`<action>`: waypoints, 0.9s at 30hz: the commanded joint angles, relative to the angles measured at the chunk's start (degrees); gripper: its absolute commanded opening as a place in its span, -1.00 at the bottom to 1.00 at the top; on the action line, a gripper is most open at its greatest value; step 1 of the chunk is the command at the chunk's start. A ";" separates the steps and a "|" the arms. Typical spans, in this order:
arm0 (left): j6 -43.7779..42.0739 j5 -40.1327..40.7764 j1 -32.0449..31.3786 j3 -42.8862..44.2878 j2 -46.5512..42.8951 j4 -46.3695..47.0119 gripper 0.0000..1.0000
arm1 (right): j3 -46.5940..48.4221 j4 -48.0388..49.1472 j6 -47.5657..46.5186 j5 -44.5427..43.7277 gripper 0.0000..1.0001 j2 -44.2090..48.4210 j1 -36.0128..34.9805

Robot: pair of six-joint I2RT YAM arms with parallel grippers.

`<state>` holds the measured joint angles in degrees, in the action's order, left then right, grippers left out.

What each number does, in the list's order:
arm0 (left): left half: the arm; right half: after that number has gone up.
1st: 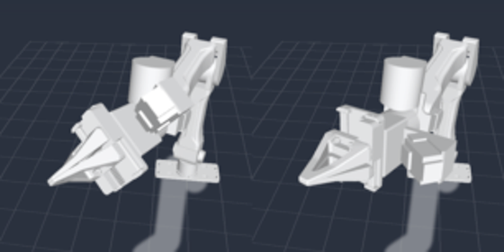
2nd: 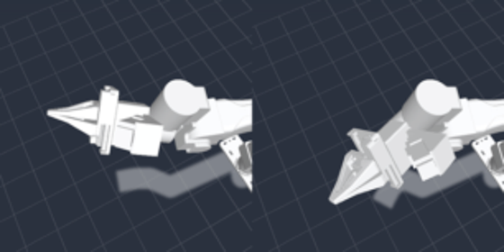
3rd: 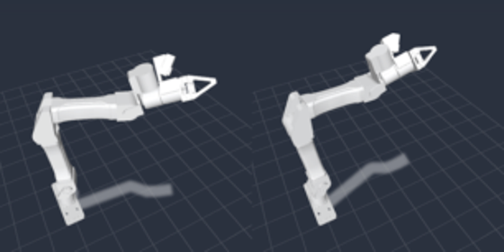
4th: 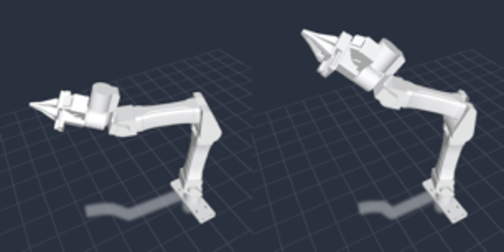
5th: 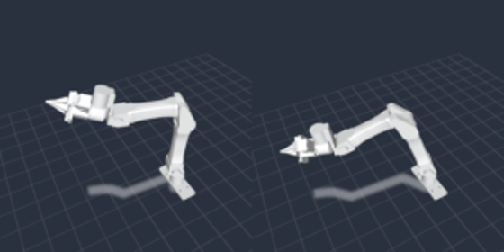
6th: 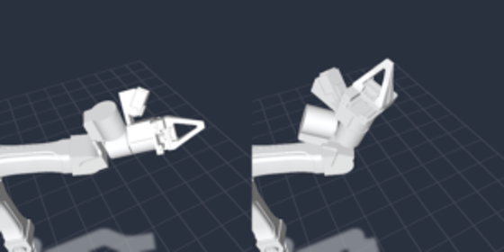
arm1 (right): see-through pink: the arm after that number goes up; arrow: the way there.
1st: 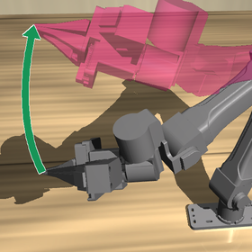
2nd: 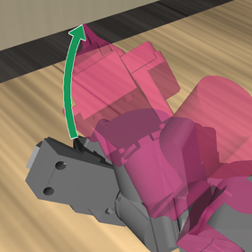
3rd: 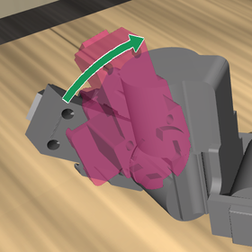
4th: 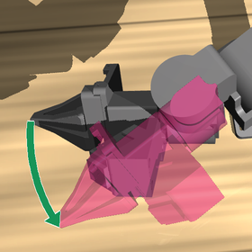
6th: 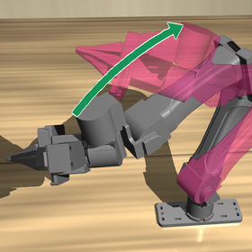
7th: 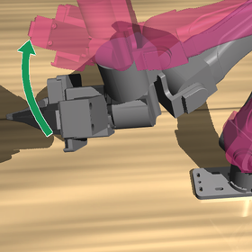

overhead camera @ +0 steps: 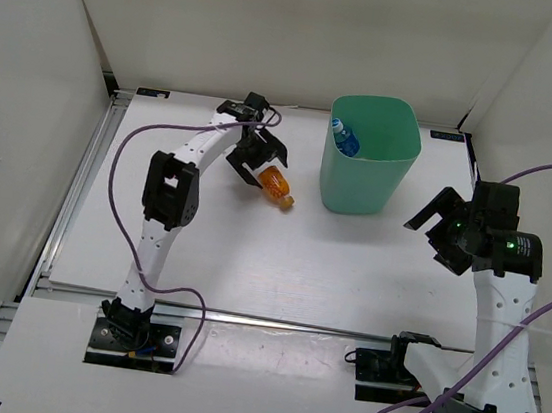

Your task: Put the plastic bottles in the bin

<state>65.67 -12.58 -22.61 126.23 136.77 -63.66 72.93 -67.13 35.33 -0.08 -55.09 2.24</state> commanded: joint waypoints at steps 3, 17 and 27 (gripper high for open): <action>1.57 -4.20 -0.06 3.77 2.88 5.02 1.00 | -0.68 1.57 -1.32 -1.15 1.00 0.33 0.22; -5.46 -5.98 1.08 -8.81 -0.18 3.45 -0.21 | -0.68 2.09 -1.32 -0.10 1.00 -1.25 0.22; 2.52 -6.31 7.84 6.72 -9.94 18.99 -0.22 | -0.68 2.09 -1.32 -0.10 1.00 -1.25 0.22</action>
<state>64.29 -18.46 -18.00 124.38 136.92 -54.76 72.25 -66.22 35.33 -0.01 -57.01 2.24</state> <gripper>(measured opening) 0.745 0.998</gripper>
